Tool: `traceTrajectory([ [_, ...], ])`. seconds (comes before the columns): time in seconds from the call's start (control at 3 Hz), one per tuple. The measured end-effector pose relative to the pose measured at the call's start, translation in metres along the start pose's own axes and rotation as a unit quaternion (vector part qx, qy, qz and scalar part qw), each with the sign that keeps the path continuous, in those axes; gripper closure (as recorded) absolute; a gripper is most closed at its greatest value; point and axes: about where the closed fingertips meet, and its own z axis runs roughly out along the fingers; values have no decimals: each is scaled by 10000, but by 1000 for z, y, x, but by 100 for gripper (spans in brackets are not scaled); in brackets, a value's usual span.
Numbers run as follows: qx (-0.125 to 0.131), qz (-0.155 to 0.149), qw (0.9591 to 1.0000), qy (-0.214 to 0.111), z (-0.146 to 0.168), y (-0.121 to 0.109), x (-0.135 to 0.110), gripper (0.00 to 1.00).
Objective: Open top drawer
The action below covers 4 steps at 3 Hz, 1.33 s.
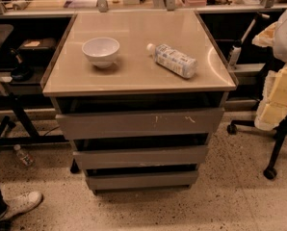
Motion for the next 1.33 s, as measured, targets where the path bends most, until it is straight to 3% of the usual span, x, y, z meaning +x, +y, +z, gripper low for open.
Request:
traceTrajectory([
  [0.33,-1,0,10000,0,0,0,0,0],
  [0.67,-226,13,9997,-51,34,17,-4,0],
  [1.33,-944,-12,9955,-79,161,60,-24,0],
])
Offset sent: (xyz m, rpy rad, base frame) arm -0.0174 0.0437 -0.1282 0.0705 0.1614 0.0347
